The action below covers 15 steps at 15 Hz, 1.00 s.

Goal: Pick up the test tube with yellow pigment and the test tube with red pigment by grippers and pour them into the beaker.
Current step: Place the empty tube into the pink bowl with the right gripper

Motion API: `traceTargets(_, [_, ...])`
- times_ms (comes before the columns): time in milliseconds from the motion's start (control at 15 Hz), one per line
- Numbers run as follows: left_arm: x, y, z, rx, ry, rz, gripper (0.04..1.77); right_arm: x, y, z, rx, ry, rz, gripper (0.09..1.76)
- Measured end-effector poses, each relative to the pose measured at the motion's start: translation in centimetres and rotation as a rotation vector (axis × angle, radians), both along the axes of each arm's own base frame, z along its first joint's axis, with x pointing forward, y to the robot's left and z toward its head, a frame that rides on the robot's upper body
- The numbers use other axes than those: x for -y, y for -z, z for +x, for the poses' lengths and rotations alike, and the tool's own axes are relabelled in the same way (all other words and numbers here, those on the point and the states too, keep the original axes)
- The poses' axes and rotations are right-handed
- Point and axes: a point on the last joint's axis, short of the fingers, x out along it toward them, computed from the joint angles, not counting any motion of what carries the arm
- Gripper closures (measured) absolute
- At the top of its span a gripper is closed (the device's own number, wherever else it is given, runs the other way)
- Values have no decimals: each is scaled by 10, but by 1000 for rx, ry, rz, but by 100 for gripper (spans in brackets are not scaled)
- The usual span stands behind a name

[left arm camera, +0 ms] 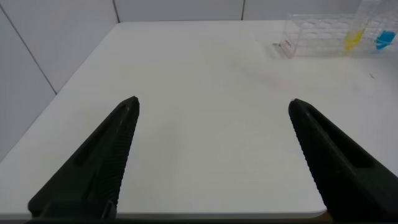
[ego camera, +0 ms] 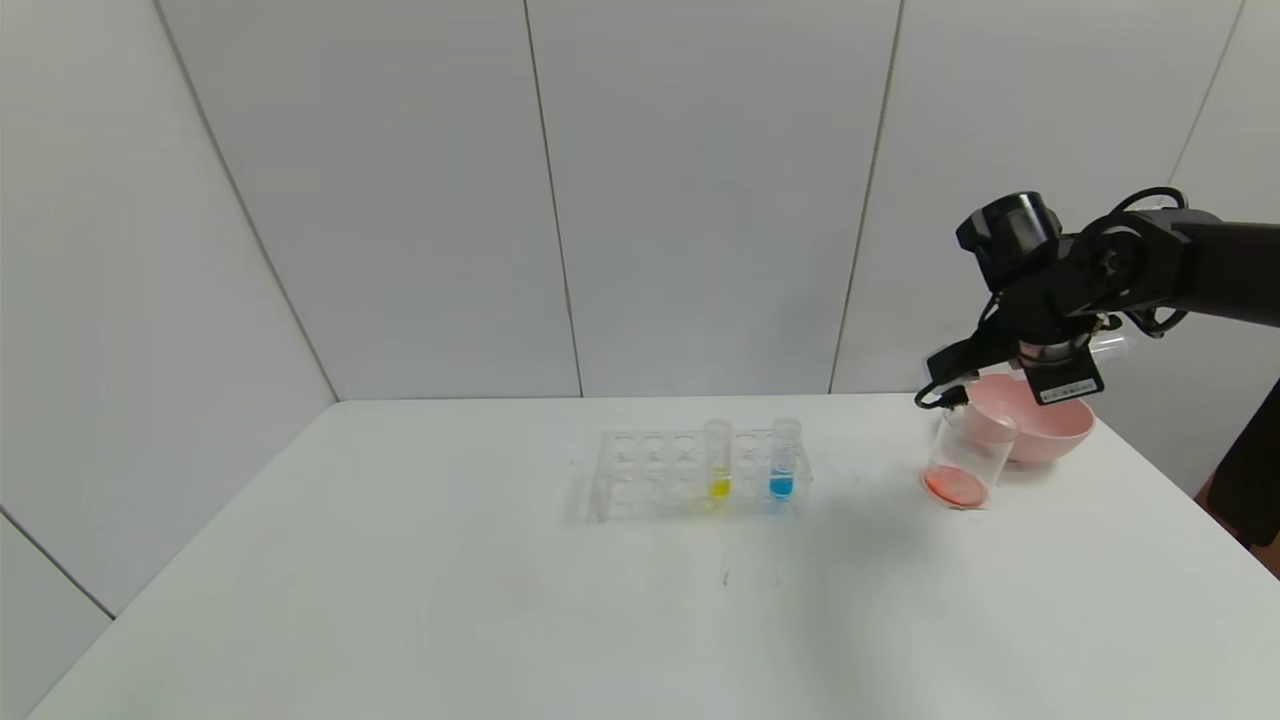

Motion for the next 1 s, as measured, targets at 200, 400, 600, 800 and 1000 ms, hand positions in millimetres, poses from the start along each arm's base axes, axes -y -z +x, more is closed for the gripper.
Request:
traceTargets(200, [0, 0, 0, 0, 0, 0, 9, 0, -2, -1, 7, -2, 4, 135])
traceTargets(400, [0, 0, 0, 0, 0, 0, 9, 1, -7, -3, 21, -2, 19, 135])
traceTargets(600, [0, 0, 0, 0, 0, 0, 9, 5, -14, -7, 52, -11, 85, 135])
traceTargets(800, [0, 0, 0, 0, 0, 0, 9, 17, -19, -19, 56, 19, 227, 135])
traceTargets(1000, [0, 0, 0, 0, 0, 0, 9, 22, -24, -32, 106, 128, 470, 135])
